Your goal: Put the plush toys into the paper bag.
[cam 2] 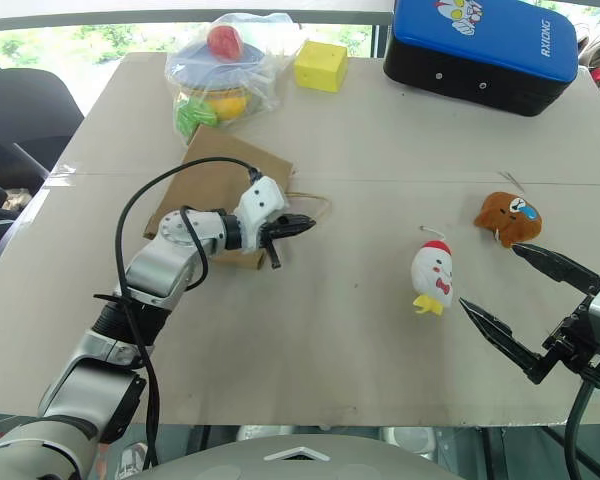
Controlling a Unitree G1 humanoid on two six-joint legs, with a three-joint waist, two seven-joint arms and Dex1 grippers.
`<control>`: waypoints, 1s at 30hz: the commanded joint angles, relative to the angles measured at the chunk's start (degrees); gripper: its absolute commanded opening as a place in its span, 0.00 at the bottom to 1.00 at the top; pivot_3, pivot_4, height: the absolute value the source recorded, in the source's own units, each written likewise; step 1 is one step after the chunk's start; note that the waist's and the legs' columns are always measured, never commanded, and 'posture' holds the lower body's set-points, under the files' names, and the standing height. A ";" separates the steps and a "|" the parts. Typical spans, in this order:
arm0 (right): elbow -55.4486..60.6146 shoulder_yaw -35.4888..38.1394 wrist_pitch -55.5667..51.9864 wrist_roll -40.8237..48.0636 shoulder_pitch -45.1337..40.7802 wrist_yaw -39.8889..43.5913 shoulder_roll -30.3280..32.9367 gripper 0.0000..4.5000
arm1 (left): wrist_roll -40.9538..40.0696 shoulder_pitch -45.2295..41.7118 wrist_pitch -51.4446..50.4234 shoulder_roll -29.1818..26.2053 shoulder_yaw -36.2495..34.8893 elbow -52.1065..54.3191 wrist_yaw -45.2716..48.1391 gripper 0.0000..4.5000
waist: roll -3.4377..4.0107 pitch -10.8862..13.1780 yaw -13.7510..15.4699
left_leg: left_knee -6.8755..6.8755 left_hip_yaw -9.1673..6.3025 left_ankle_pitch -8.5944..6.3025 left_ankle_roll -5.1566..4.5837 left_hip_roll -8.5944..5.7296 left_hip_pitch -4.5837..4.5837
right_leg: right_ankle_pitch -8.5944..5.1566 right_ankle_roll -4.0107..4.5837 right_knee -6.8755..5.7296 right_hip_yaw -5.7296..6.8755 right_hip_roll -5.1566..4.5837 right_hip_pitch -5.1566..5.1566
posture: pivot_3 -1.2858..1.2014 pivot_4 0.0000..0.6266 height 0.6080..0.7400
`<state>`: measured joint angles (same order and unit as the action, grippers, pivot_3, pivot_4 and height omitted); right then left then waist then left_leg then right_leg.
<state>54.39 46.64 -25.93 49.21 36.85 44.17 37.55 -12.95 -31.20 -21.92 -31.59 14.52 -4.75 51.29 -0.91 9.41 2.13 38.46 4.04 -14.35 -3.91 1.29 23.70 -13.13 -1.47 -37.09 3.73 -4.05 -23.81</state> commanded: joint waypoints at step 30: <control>4.22 -7.26 6.57 -6.79 4.30 -3.66 -4.13 1.00 | 2.47 -2.09 20.02 0.91 -3.43 -12.32 16.15 0.60 | 0.00 -0.02 0.04 | 0.09 0.00 -0.02 -0.03 -0.01 0.00 | 0.01 0.01 -0.04 0.02 0.03 0.02 | 0.52 0.24 1.00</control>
<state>57.49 39.05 -20.84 42.47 40.86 40.57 33.46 -9.55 -33.25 -2.80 -30.88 12.15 -17.60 67.33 -0.91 9.39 2.18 38.55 4.04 -14.37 -3.94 1.28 23.71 -13.12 -1.47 -37.13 3.76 -4.03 -23.79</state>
